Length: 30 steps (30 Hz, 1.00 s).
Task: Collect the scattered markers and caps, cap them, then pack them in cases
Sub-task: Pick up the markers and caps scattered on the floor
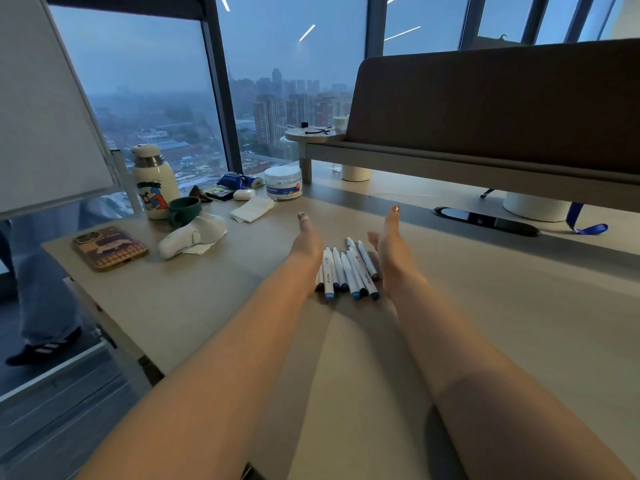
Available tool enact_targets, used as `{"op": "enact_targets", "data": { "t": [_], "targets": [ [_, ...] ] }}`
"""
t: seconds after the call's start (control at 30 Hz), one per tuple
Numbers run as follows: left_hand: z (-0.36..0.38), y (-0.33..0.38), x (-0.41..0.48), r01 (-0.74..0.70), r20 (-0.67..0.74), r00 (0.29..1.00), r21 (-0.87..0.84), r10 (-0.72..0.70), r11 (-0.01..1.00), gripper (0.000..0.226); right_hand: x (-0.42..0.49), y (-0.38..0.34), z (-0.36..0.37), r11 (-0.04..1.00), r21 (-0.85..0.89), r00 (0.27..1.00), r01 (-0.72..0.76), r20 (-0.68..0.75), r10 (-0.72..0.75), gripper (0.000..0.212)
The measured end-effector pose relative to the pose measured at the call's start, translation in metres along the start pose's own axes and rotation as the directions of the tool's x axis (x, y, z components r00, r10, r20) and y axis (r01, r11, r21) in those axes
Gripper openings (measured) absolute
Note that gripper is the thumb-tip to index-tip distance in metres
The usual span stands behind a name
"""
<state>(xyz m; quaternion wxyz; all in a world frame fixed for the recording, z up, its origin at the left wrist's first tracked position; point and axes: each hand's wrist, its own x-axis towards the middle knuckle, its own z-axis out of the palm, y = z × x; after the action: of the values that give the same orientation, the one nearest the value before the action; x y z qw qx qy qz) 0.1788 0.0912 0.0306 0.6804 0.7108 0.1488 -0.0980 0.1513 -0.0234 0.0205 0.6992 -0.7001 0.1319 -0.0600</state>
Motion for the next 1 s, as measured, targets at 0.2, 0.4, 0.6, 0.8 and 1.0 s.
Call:
{"op": "enact_targets", "data": {
  "t": [0.2, 0.4, 0.6, 0.8, 1.0],
  "targets": [
    [-0.034, -0.003, -0.010, -0.062, -0.095, 0.994, -0.010, 0.061, 0.998, 0.069, -0.004, -0.013, 0.006, 0.995, -0.055, 0.995, 0.087, -0.038, -0.089, 0.078],
    [-0.153, -0.014, -0.036, -0.223, -0.329, 0.926, -0.078, 0.186, 0.972, 0.047, -0.037, -0.023, 0.082, 0.949, -0.234, 0.976, 0.211, 0.102, -0.192, 0.029],
    [-0.327, -0.059, -0.103, -0.311, -0.623, 0.750, -0.035, 0.223, 0.950, 0.019, -0.106, -0.017, 0.209, 0.940, -0.229, 0.907, 0.254, 0.393, -0.150, 0.008],
    [-0.485, -0.153, -0.149, -0.238, -0.733, 0.675, -0.110, 0.082, 0.965, 0.030, -0.168, 0.062, 0.348, 0.920, -0.286, 0.804, 0.267, 0.592, -0.049, 0.018],
    [-0.616, -0.311, -0.156, 0.053, -0.803, 0.573, -0.163, -0.164, 0.985, 0.029, -0.189, 0.224, 0.469, 0.842, -0.485, 0.716, 0.237, 0.673, 0.186, 0.023]
  ]
}}
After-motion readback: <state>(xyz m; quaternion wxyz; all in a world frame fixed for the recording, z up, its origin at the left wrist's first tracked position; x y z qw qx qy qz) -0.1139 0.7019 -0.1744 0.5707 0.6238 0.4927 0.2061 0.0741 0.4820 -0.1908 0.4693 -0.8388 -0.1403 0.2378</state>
